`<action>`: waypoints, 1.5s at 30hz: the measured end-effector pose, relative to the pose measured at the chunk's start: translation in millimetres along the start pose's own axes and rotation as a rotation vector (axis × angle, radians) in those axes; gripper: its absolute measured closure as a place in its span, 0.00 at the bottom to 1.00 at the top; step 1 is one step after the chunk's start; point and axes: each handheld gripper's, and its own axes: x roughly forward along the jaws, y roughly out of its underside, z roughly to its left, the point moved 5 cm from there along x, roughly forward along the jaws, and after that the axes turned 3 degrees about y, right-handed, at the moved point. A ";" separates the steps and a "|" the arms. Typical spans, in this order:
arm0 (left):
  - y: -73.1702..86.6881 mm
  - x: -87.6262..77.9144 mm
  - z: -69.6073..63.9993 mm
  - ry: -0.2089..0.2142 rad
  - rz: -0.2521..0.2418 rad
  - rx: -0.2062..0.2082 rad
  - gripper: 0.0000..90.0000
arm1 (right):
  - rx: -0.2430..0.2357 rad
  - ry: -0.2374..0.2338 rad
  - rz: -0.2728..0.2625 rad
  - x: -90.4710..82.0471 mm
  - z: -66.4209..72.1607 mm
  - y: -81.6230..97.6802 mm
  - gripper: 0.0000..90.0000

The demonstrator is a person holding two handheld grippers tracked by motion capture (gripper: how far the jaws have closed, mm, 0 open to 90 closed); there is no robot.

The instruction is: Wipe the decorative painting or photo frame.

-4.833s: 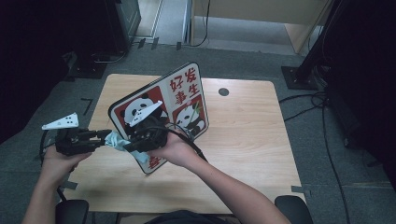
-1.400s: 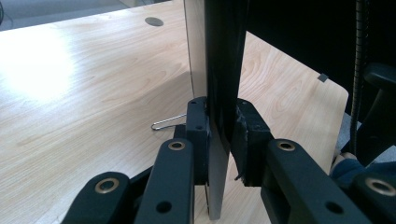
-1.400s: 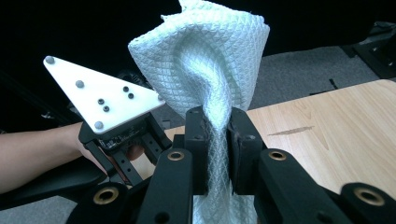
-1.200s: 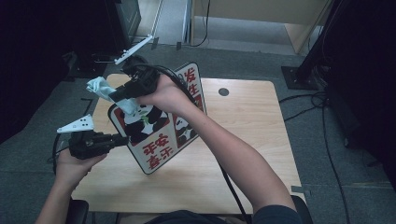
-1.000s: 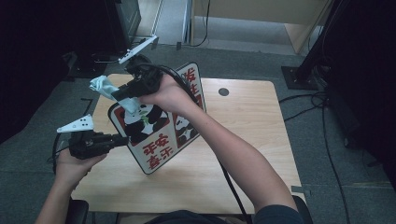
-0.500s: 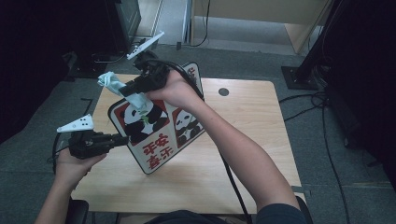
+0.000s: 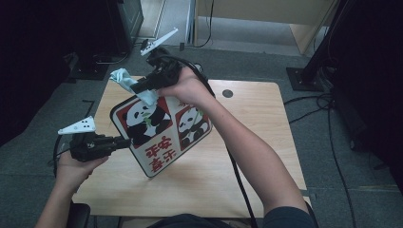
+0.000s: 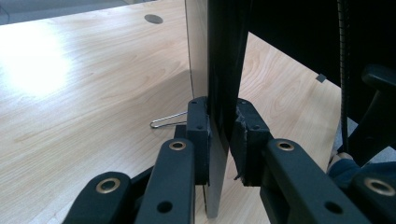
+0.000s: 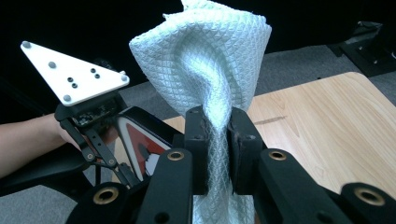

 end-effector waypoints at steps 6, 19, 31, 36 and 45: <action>0.0 -0.1 -0.1 -0.001 0.002 0.002 0.88 | 0.012 0.018 -0.006 -6.8 -7.8 2.9 0.89; -1.1 0.0 -0.2 -0.004 0.009 -0.007 0.88 | 0.025 0.031 -0.023 -20.8 -24.6 9.7 0.89; -1.6 -0.1 -0.5 -0.004 0.015 -0.017 0.88 | 0.036 0.080 -0.037 -38.0 -44.8 17.2 0.89; -1.6 -0.2 0.0 -0.002 0.016 -0.016 0.88 | 0.038 0.098 -0.035 -42.7 -51.1 18.7 0.89; -1.9 -0.4 0.9 -0.001 0.019 -0.014 0.88 | 0.052 0.130 -0.040 -51.7 -62.6 22.6 0.89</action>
